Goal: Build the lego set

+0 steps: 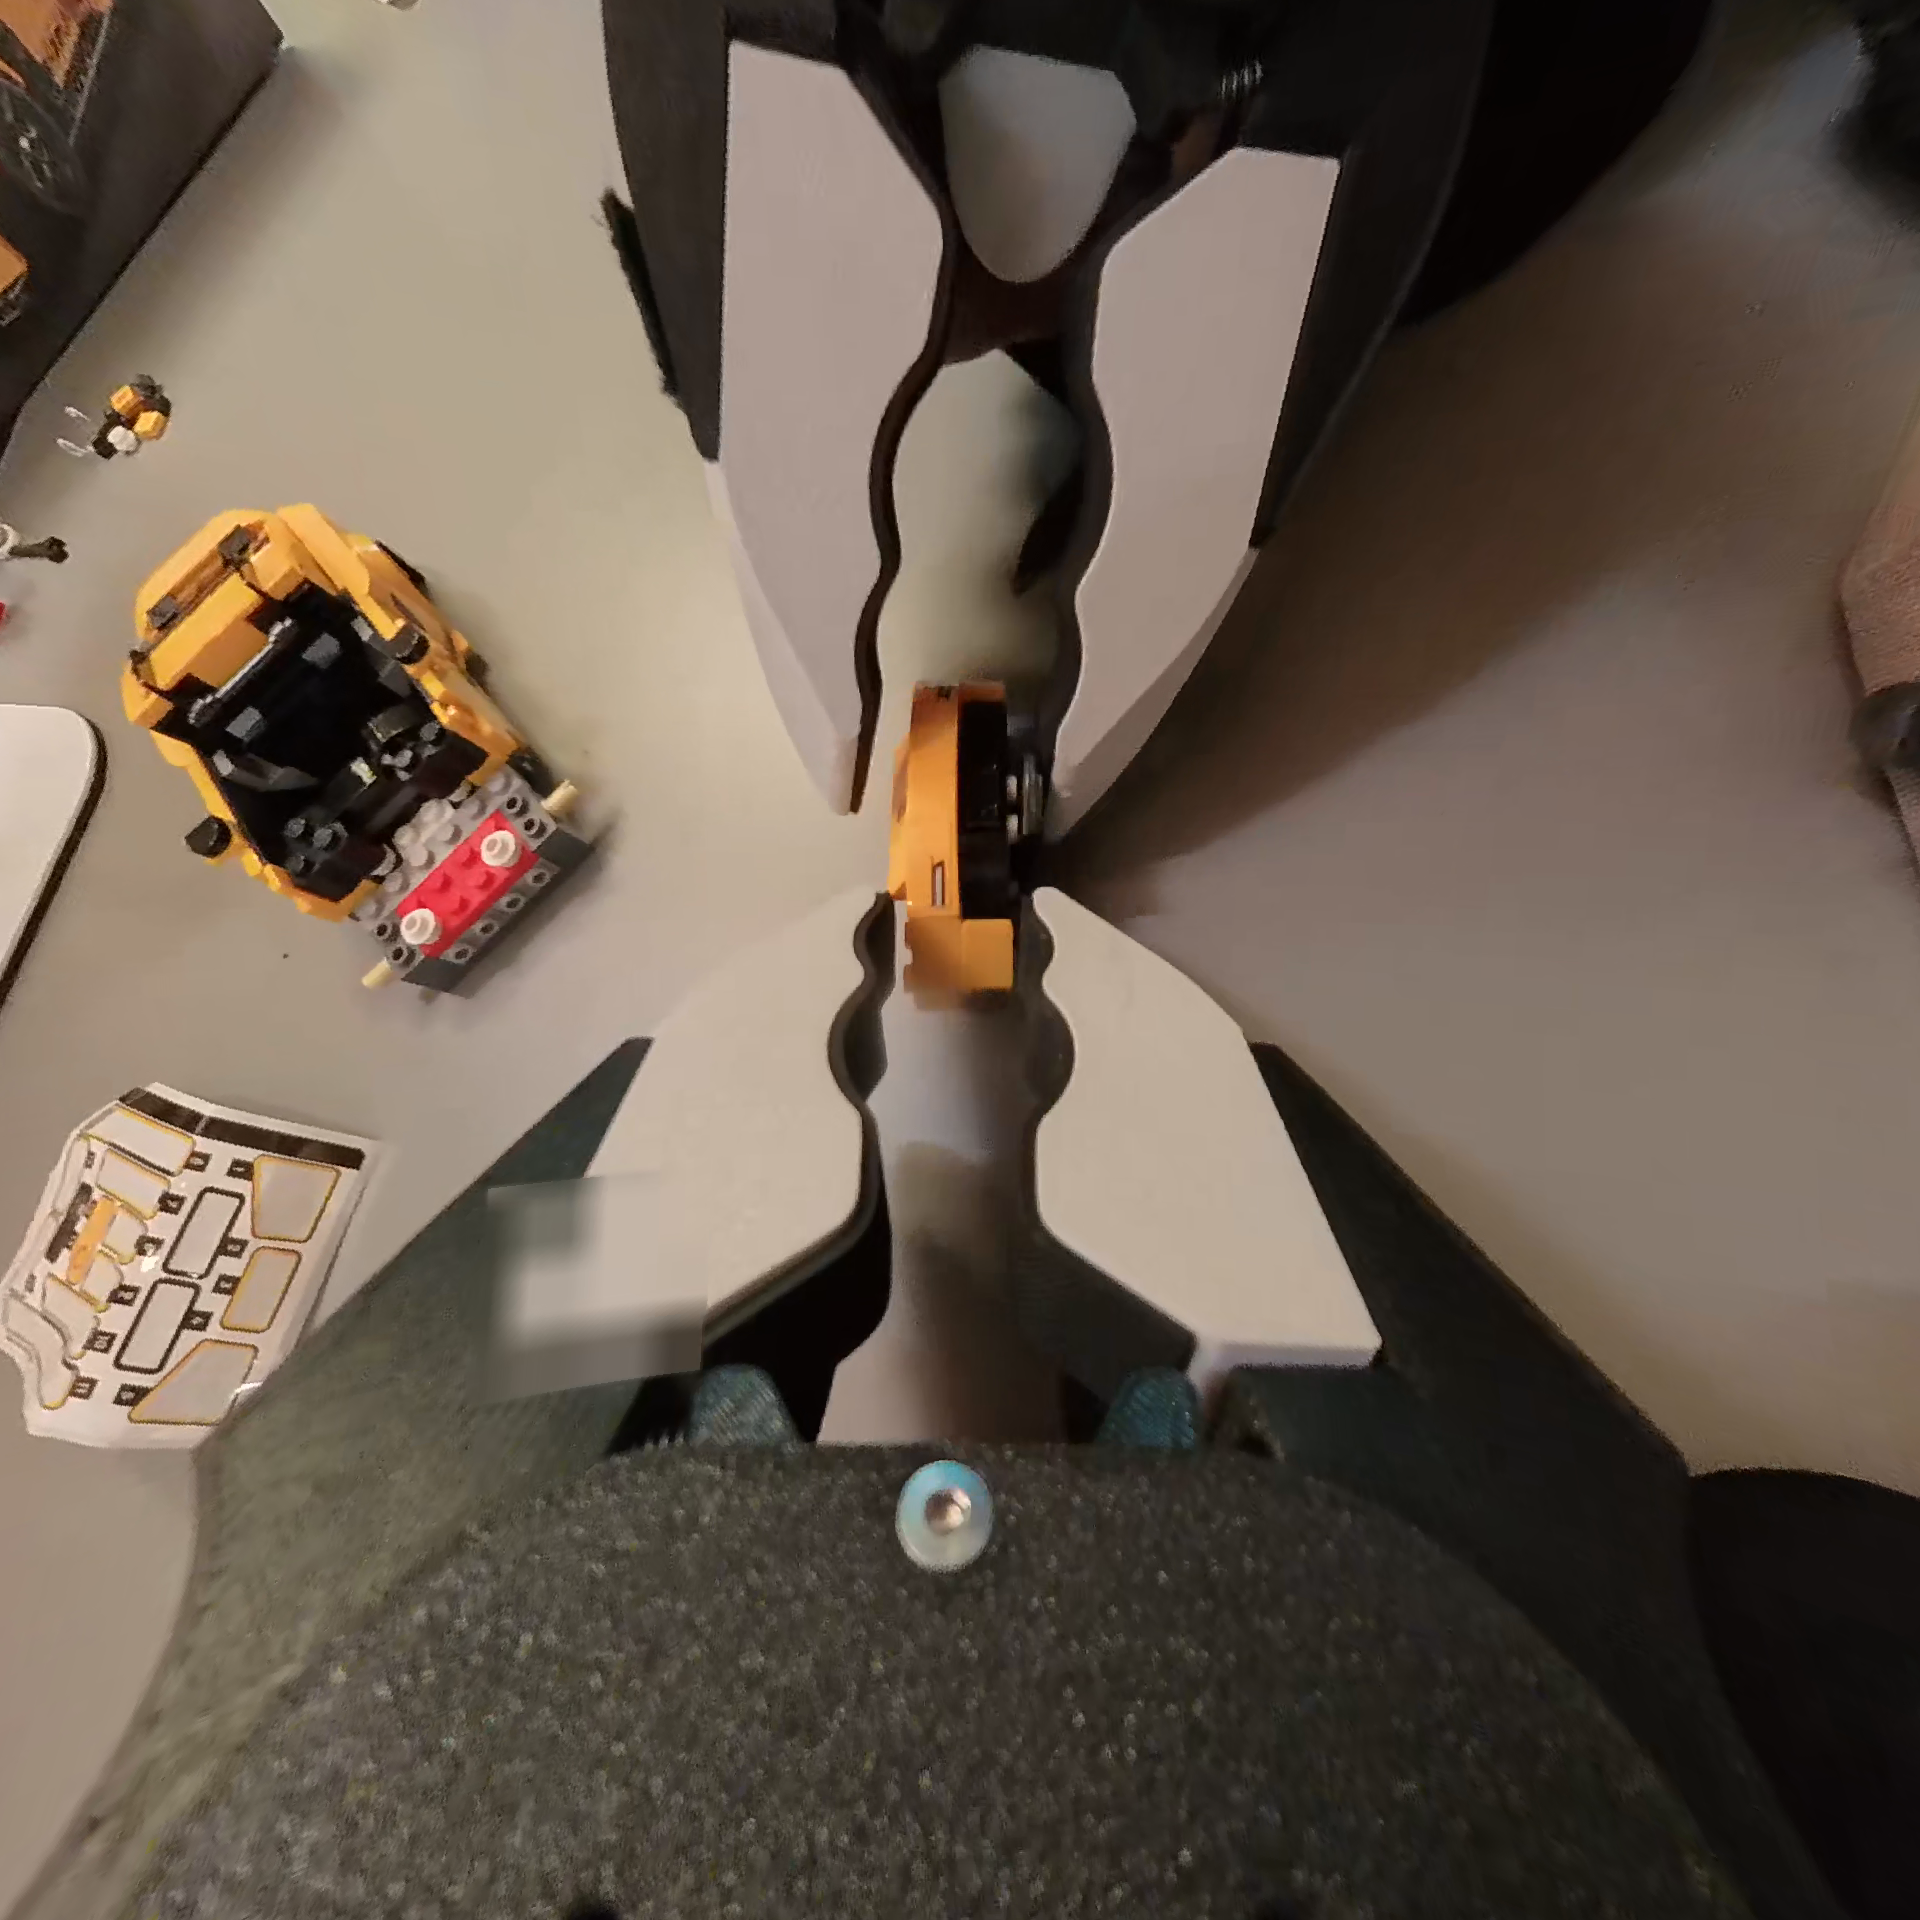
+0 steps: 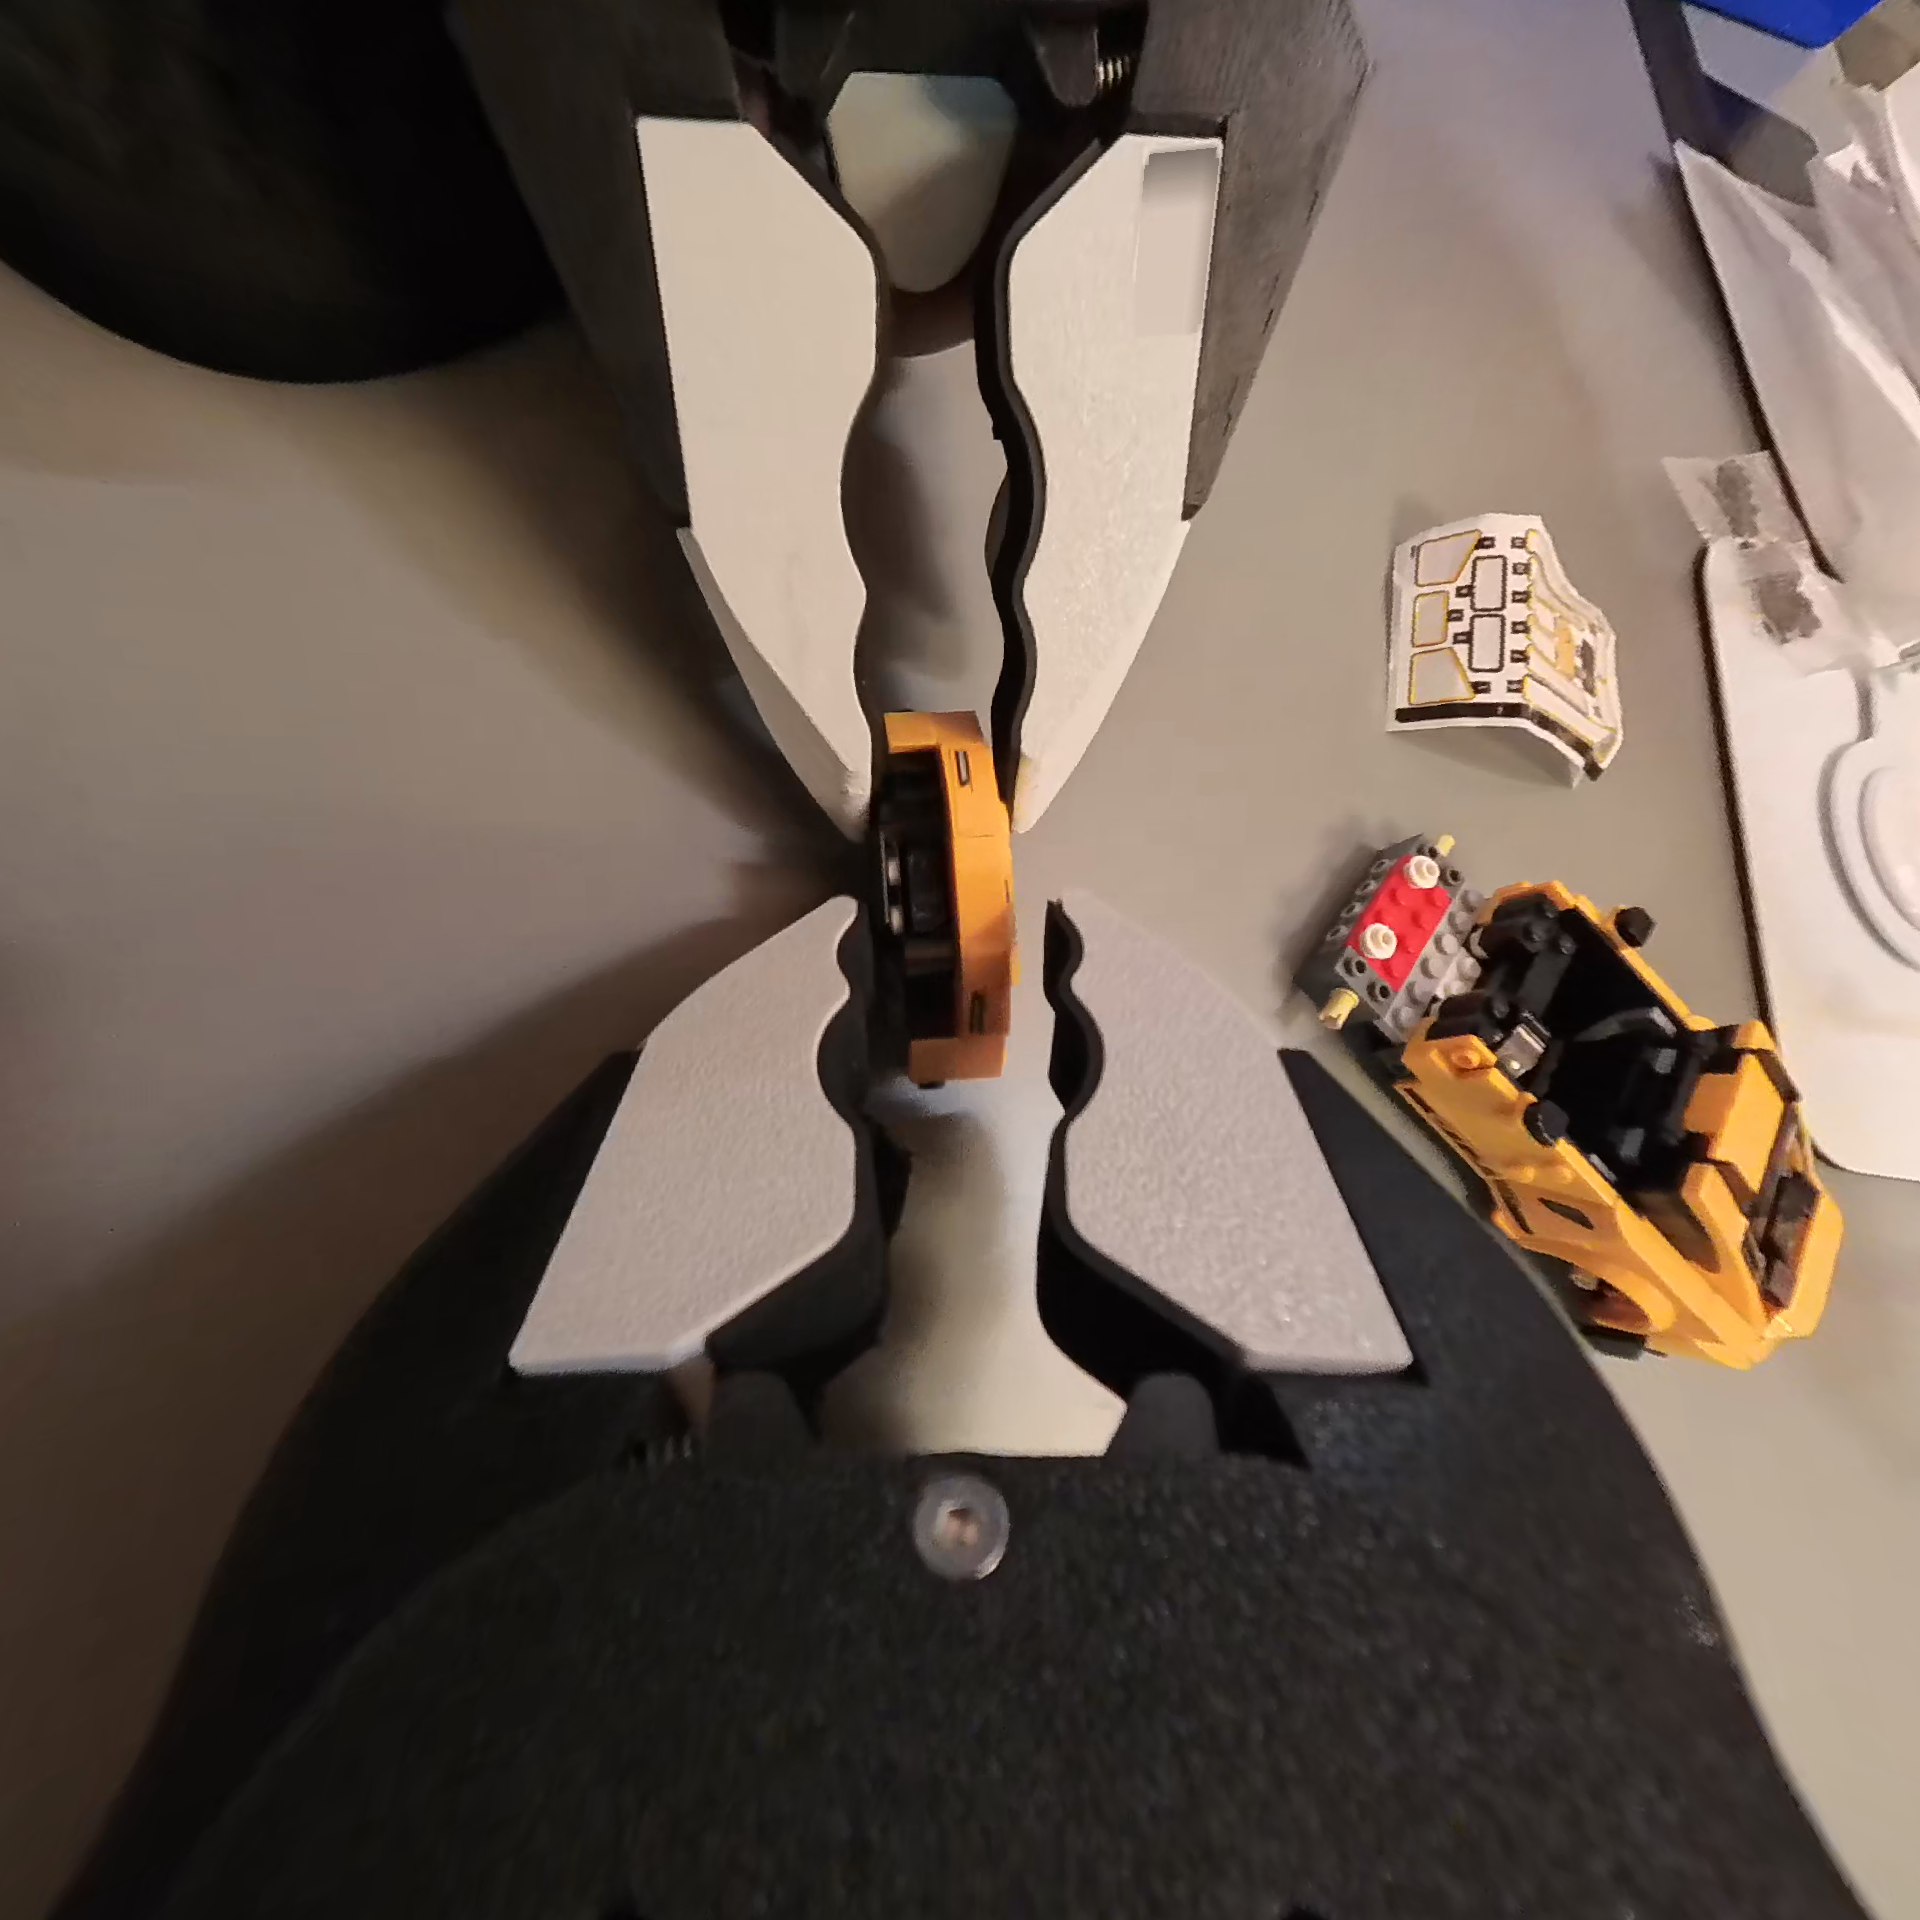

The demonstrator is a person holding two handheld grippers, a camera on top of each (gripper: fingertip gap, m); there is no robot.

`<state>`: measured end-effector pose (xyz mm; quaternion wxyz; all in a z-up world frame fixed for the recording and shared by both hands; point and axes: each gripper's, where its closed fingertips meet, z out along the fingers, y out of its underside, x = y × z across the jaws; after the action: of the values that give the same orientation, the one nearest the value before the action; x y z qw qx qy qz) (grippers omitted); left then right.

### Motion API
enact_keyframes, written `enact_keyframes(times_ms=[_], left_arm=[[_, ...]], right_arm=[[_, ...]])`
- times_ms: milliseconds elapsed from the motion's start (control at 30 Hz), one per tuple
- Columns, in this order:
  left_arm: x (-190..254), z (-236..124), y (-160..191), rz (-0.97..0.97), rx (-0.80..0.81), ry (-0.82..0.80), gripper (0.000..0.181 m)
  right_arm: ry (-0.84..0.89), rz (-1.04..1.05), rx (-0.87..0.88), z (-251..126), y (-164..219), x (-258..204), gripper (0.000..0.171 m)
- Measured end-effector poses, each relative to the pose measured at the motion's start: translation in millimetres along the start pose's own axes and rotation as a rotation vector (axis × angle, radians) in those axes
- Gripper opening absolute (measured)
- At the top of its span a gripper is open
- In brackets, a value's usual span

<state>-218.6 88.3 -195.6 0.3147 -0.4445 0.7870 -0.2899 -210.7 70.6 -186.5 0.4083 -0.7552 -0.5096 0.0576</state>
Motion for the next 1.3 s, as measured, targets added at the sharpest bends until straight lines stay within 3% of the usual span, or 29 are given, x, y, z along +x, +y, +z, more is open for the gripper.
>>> enact_keyframes(times_ms=[333,1200,1300], left_arm=[[7,-5,-7,-0.014,0.068,0.048,0.022],[34,11,-25,-0.104,0.04,0.134,0.032],[32,12,-26,-0.128,0.035,0.127,0.027]], right_arm=[[-0.066,0.04,0.025,-5,0,-8,0.031],[-0.124,0.076,0.043,-9,-3,-20,0.025],[-0.122,0.073,0.044,-9,-3,-19,0.025]])
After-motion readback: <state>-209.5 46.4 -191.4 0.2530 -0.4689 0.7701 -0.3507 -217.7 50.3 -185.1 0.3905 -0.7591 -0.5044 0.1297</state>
